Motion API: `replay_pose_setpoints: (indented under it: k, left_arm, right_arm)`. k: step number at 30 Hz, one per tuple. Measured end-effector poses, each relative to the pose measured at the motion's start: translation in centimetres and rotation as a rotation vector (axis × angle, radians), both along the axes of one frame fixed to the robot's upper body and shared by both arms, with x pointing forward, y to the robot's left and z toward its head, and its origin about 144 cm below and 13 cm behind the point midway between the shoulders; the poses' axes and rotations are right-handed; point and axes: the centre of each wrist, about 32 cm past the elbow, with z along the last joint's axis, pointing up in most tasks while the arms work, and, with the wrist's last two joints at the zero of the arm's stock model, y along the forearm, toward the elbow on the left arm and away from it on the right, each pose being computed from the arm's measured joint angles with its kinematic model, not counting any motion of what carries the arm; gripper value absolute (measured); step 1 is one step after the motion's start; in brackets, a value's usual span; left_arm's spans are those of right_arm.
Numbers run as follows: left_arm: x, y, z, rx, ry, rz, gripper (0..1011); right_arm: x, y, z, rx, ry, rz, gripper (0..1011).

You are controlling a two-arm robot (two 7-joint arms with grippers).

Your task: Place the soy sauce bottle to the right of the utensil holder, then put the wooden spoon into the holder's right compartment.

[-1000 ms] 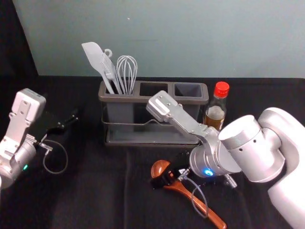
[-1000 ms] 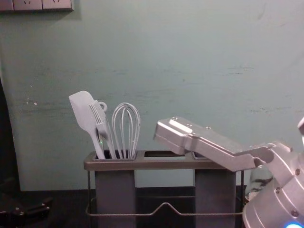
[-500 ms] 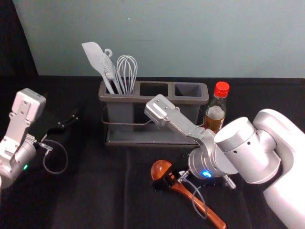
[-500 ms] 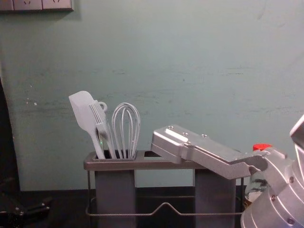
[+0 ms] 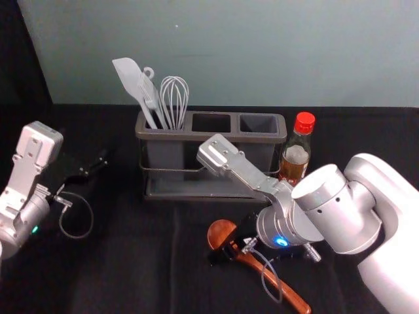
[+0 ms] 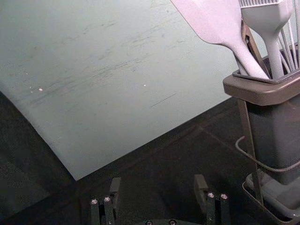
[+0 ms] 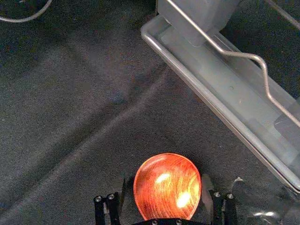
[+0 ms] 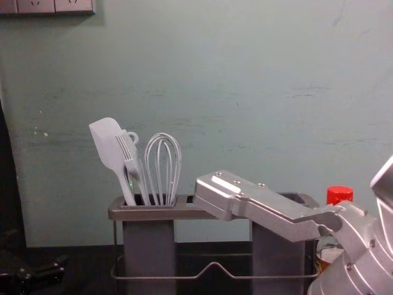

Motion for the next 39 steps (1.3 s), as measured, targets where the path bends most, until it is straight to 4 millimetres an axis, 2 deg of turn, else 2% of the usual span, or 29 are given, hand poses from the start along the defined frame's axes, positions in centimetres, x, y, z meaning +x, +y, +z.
replay_pose_setpoints:
  k: [12,17,18,23,32,39]
  left_arm:
    - [0.0,0.0,0.0,0.000,0.000,0.000,1000]
    - [0.0,0.0,0.0,0.000,0.000,0.000,1000]
    - [0.0,0.0,0.0,0.000,0.000,0.000,1000]
    - [0.0,0.0,0.0,0.000,0.000,0.000,1000]
    - [0.0,0.0,0.0,0.000,0.000,0.000,1000]
    - [0.0,0.0,0.0,0.000,0.000,0.000,1000]
  right_arm:
    - [0.1,-0.1,-0.4,0.004,0.002,0.009,998]
    - [0.0,-0.3,-0.4,0.011,-0.004,0.002,917]
    - [-0.1,-0.3,-0.3,0.015,-0.007,-0.001,870]
    - [-0.7,-0.8,0.1,0.035,-0.026,-0.010,837]
    - [-4.1,-3.9,1.3,0.165,-0.176,-0.042,836]
    - [-7.8,-6.3,0.9,0.280,-0.402,-0.060,837]
